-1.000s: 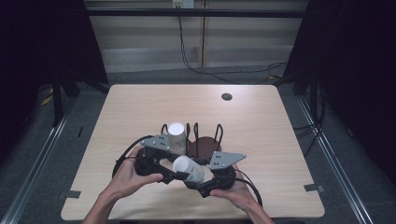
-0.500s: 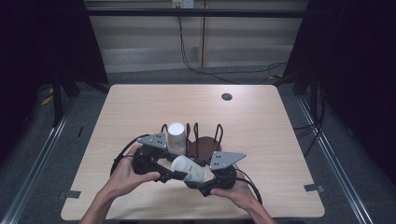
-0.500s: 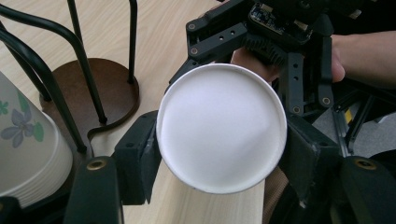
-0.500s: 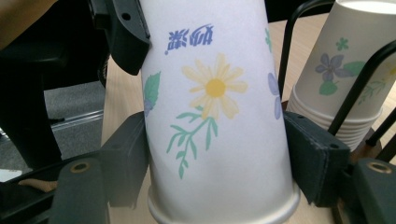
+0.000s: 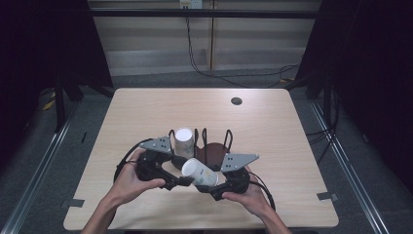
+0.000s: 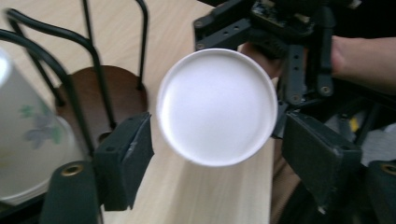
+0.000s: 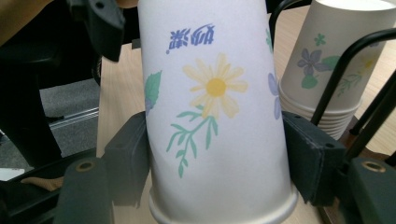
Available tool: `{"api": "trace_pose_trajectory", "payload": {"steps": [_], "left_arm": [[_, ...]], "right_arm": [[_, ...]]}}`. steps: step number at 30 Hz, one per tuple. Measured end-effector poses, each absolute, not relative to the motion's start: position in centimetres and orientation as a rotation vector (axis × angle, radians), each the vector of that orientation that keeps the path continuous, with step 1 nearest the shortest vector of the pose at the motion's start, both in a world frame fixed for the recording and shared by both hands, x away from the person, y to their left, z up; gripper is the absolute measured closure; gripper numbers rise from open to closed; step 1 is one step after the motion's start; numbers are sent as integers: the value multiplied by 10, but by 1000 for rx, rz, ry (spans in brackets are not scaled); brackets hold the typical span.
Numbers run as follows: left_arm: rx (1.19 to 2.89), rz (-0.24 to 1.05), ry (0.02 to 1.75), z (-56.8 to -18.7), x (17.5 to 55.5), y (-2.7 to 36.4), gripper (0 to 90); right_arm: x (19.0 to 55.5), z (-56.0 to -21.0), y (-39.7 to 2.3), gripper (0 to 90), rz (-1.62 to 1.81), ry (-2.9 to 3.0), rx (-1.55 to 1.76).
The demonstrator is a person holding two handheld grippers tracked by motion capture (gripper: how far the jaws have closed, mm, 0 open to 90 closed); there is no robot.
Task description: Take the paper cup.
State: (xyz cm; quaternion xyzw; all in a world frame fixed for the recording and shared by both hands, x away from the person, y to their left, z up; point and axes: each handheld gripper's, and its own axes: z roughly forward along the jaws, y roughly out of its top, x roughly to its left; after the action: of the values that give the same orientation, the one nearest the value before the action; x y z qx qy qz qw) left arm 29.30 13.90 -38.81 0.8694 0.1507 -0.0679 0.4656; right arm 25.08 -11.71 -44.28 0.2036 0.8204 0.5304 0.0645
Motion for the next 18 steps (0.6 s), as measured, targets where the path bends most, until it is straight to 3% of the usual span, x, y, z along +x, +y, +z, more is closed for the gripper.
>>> {"api": "trace_pose_trajectory", "payload": {"steps": [9, 18], "left_arm": [[2190, -86, 382, -389, 293, 148, 169], [2233, -50, 360, -393, 288, 159, 187]], "right_arm": [[255, -443, -121, 302, 1477, 2540, 668], [261, -440, -116, 301, 1356, 2646, 653]]}}
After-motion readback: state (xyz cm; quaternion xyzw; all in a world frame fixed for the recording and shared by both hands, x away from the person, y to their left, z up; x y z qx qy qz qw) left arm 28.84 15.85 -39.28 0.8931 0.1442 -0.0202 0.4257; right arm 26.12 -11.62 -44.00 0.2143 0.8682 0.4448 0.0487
